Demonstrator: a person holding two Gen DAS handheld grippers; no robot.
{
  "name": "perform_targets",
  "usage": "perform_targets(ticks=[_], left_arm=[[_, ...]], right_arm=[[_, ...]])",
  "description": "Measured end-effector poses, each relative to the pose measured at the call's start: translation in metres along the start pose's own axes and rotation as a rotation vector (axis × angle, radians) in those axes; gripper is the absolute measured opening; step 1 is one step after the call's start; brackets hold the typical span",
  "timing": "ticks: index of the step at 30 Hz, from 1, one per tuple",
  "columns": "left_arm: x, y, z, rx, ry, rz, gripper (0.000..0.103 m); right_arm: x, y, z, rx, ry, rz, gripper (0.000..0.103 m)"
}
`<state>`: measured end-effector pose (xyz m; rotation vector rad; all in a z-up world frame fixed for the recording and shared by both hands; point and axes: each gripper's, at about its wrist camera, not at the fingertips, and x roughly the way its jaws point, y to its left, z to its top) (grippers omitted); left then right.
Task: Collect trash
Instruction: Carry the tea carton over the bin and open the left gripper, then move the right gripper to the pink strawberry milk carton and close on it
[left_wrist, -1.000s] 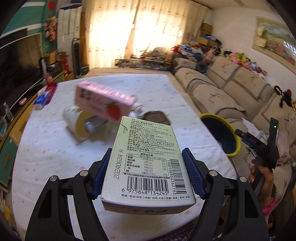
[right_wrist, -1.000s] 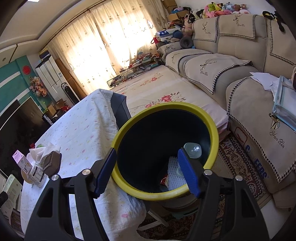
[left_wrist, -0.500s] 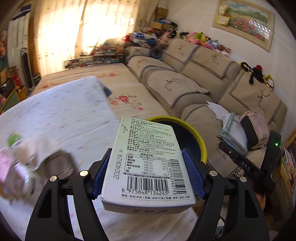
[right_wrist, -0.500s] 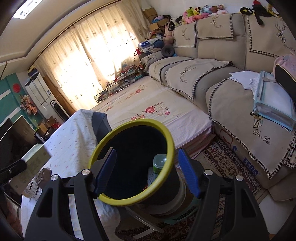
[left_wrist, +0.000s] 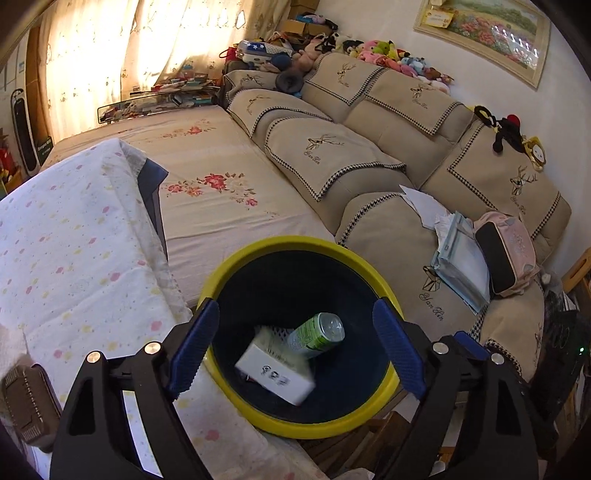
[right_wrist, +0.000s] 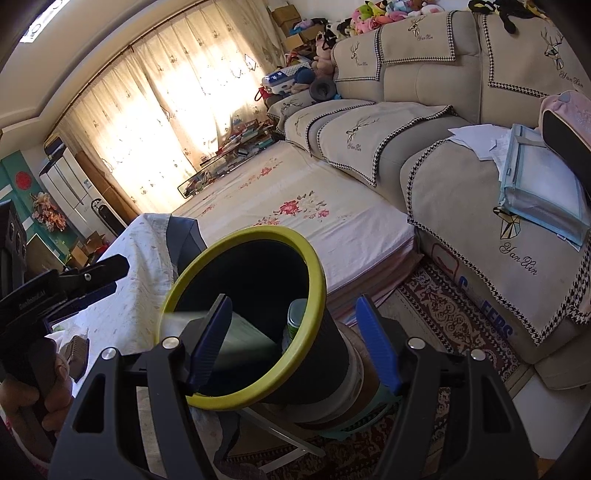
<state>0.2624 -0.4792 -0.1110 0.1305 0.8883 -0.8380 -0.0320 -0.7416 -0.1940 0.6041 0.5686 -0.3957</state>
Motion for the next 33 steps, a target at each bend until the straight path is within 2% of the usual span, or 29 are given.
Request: perform_targets(ticks=[4,9,13,17,18,19,20,26,28,29,31,32,33], left_arm=[[-0.037,0.015,-0.005,-0.005,-0.070,0.004,0.084],[-0.112,0.041,-0.019,-0.030,-0.210,0.034,0.091],[-0.173,0.076,-0.035,-0.088,-0.310,0.071,0.093],[-0.235,0.126,-0.062,-0.169,-0.400,0.176,0.094],[-0.247,0.138,-0.070,-0.189,-0.417,0.205,0.095],[-0.261,0.151,-0.079,-0.211,-0.433,0.241,0.095],[-0.272,0.163,-0.086,-0.228,-0.444,0.271,0.095],[-0.327,0.233,-0.146,-0.337,-0.484,0.461,0.096],[-0.334,0.255,-0.167,-0.382,-0.479,0.484,0.096],[-0.336,0.262,-0.176,-0.398,-0.476,0.487,0.096],[-0.339,0.280,-0.197,-0.441,-0.466,0.481,0.096],[-0.339,0.286,-0.205,-0.460,-0.463,0.479,0.096],[-0.341,0.294,-0.215,-0.480,-0.460,0.478,0.096]], right_arm=[[0.002,0.006,-0.002,-0.010,0.010,0.007,0.066],[0.006,0.021,-0.005,-0.036,0.025,0.023,0.067],[0.012,0.056,-0.011,-0.100,0.051,0.062,0.067],[0.019,0.099,-0.019,-0.177,0.082,0.107,0.067],[0.019,0.099,-0.019,-0.177,0.082,0.107,0.067],[0.024,0.123,-0.025,-0.218,0.103,0.137,0.067],[0.024,0.123,-0.025,-0.218,0.103,0.137,0.067],[0.037,0.208,-0.053,-0.364,0.178,0.256,0.067],[0.036,0.253,-0.070,-0.455,0.207,0.341,0.067],[0.036,0.253,-0.070,-0.455,0.207,0.341,0.067],[0.029,0.290,-0.081,-0.532,0.228,0.445,0.067],[0.029,0.290,-0.081,-0.532,0.228,0.445,0.067],[0.026,0.302,-0.084,-0.559,0.227,0.480,0.067]])
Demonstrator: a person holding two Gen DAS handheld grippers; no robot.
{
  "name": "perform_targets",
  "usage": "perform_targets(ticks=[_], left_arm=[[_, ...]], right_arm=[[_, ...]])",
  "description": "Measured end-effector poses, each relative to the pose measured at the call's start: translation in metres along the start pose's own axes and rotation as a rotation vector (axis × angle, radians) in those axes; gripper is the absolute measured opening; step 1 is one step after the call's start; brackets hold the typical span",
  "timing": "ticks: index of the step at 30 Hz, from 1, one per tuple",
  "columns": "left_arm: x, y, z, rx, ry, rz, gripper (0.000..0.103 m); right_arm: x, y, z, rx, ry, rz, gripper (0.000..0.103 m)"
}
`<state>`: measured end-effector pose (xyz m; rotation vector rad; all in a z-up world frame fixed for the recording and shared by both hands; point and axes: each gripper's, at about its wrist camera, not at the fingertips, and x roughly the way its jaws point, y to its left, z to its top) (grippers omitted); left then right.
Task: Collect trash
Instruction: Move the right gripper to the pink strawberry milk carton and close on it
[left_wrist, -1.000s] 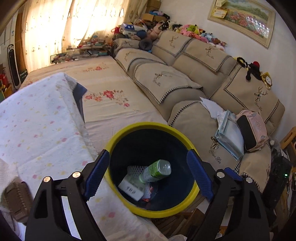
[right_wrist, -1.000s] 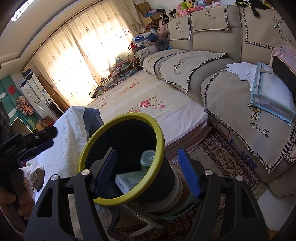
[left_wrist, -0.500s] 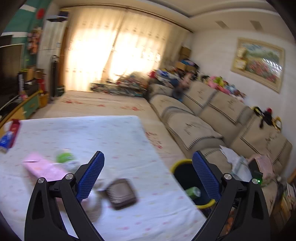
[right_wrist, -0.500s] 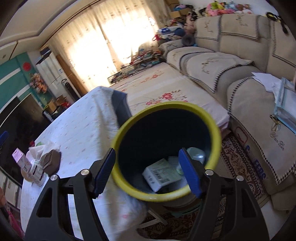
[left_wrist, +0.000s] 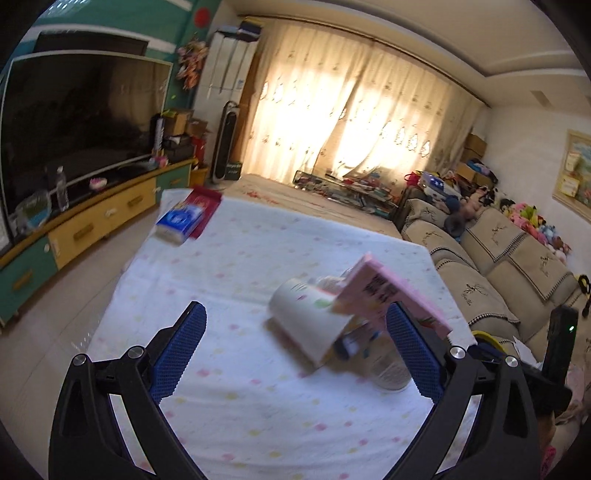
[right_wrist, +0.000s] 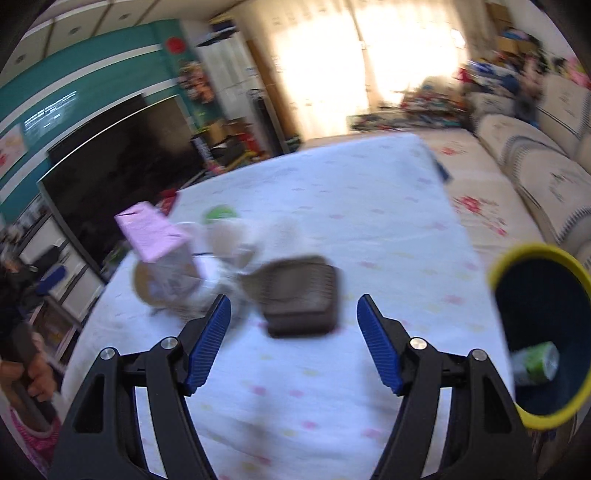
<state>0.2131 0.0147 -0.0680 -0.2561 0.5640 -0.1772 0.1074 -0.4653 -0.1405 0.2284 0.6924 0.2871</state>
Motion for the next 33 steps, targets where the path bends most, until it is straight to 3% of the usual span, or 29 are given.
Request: perform_targets(ticks=[3,8,16,22,28,33], left_arm=[[0.001,0.023,-0.014,-0.039,0.016,0.003,0.096],[0.002,0.038,-0.025,-0.050,0.023,0.014,0.096],[0.000,0.035,-0.026,-0.040,0.018,-0.008,0.096],[0.001,0.028,-0.026,-0.030,0.022,-0.013,0.096],[-0.004,0.020,-0.026,-0.022,0.019,-0.013,0.096],[-0.005,0.019,-0.026,-0.018,0.018,-0.009,0.096]], right_arm=[[0.002,0.030,0.011,-0.093,-0.021,0.084,0.071],[0.016,0.062,0.021,-0.222,-0.038,0.110,0.075],[0.054,0.082,0.031,-0.261,0.019,0.151,0.075],[0.057,0.091,0.031,-0.292,0.017,0.174,0.075],[0.058,0.103,0.026,-0.334,0.038,0.190,0.042],[0.047,0.110,0.018,-0.348,0.022,0.216,0.038]])
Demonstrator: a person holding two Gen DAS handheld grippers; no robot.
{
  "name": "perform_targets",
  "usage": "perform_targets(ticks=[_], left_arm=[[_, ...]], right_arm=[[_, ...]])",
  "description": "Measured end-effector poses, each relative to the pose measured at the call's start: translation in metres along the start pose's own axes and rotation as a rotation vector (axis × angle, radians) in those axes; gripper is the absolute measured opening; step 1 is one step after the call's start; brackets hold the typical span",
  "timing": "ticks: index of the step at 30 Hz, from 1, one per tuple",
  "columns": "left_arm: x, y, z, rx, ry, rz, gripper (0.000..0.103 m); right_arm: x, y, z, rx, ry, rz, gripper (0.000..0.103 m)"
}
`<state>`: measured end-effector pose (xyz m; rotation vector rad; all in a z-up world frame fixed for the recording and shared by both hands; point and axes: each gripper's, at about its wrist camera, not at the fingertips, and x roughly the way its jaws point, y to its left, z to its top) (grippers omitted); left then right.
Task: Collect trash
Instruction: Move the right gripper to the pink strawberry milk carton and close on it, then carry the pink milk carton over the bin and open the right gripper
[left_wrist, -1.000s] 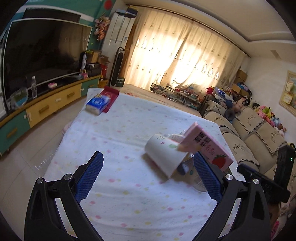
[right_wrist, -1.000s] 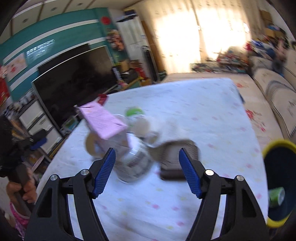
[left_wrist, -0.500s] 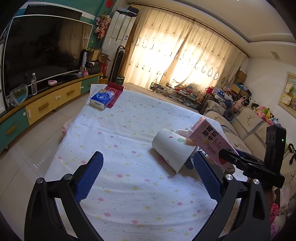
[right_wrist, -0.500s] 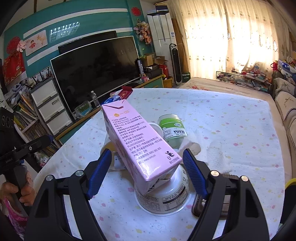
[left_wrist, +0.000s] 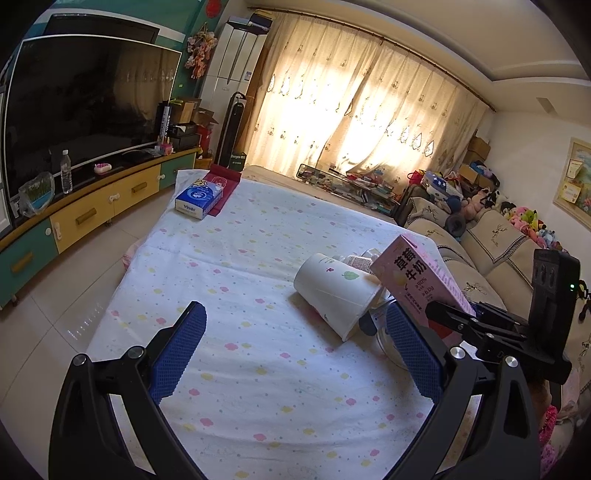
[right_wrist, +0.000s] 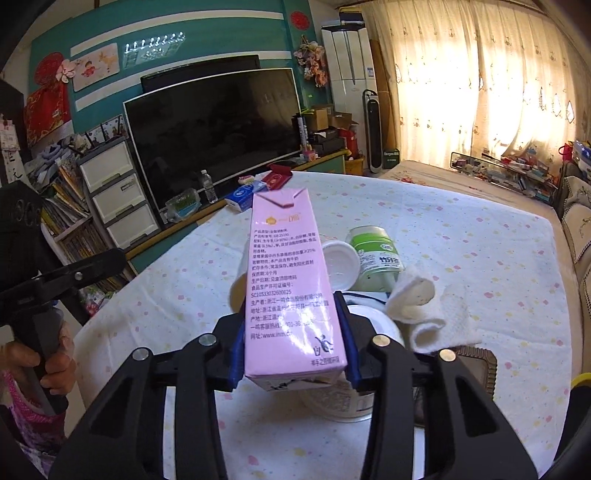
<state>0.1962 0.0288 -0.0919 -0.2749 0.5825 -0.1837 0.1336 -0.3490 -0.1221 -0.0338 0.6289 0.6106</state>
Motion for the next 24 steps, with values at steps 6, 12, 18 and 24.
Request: perform_targets(ticks=[6,12,18,24], left_arm=[[-0.002,-0.004,-0.001,0.010,-0.003,-0.004,0.096],[-0.003,-0.013,-0.003,0.029,0.001,-0.013,0.096],[-0.007,-0.028,-0.005,0.066,0.001,-0.020,0.096],[-0.005,-0.048,-0.008,0.104,0.014,-0.034,0.096]], right_arm=[[-0.022,0.005,-0.004,0.021,-0.043,0.009,0.038],[-0.050,-0.001,-0.013,0.060,-0.083,-0.019,0.038],[-0.082,-0.032,-0.031,0.150,-0.116,-0.108,0.038],[-0.119,-0.083,-0.061,0.273,-0.144,-0.270,0.038]])
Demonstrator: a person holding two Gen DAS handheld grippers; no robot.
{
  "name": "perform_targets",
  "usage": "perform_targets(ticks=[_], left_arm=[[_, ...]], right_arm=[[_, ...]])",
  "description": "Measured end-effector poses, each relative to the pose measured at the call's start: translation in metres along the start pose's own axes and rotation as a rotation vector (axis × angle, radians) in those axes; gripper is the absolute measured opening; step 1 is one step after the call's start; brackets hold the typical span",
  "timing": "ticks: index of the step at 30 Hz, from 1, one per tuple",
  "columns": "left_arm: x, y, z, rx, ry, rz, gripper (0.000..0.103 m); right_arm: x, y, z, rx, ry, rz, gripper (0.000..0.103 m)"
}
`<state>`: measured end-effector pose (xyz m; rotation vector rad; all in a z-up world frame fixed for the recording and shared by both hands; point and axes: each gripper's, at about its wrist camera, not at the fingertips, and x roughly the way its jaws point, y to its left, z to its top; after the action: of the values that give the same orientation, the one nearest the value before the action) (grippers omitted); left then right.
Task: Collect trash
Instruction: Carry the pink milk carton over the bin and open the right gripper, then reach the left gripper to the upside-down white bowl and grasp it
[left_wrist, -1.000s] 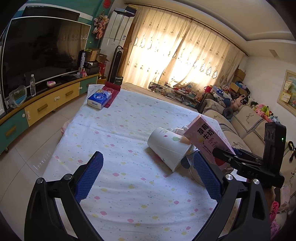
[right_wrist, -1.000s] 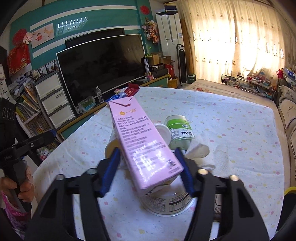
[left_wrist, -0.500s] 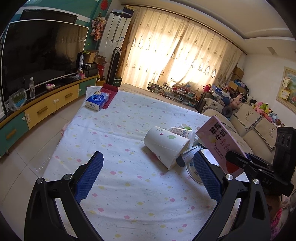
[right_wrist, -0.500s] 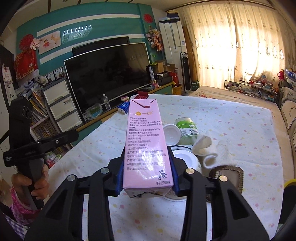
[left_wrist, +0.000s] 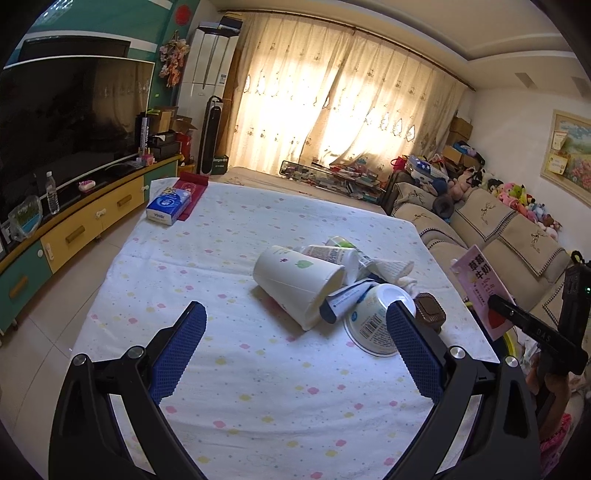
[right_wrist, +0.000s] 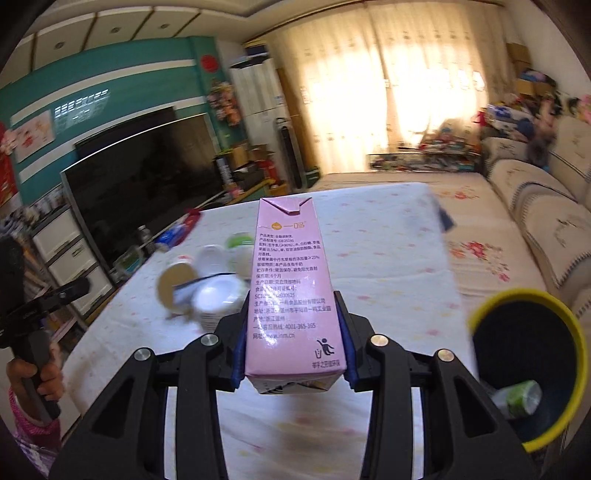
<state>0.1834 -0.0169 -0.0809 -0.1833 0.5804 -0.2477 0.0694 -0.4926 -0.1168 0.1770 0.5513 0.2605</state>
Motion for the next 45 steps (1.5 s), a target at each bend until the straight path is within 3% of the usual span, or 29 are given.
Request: perform_targets(ticks=[10,21,31,39,45], left_arm=[[0.012,-0.045,-0.002,0.090,0.031,-0.049,0.096],[0.037,-0.089,-0.008,0.170,0.100,-0.118,0.096],[0.064,-0.108,-0.013,0.236,0.158,-0.141,0.096],[0.107,-0.114,-0.012,0.279,0.243,-0.193,0.096],[0.141,-0.118,-0.011,0.289,0.312,-0.185,0.096]], right_arm=[[-0.023,-0.119,-0.026,0.235,-0.011,-0.335,0.038],[-0.017,-0.179,-0.054,0.346,0.026,-0.508,0.041],[-0.019,-0.182,-0.060,0.363,0.021,-0.512,0.045],[-0.012,-0.179,-0.060,0.362,0.034,-0.485,0.045],[-0.010,-0.179,-0.060,0.366,0.035,-0.476,0.045]])
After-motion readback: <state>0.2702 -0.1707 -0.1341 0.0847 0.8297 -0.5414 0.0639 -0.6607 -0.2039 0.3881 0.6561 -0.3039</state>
